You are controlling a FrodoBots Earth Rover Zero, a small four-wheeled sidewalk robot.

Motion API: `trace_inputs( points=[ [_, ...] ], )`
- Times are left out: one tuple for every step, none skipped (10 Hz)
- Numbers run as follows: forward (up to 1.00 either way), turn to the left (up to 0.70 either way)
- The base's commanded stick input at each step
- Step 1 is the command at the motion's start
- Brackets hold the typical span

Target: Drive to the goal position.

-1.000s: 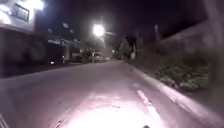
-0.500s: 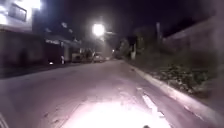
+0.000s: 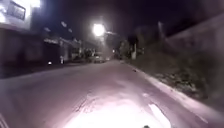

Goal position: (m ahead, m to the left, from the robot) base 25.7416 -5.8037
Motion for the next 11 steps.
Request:
trace_inputs(
  points=[
    [0.70,0.00],
    [0.70,0.00],
    [0.70,0.00],
    [0.70,0.00],
    [0.70,0.00],
    [0.70,0.00],
    [0.70,0.00],
    [0.70,0.00],
    [0.70,0.00],
    [0.70,0.00],
    [0.70,0.00]
  ],
)
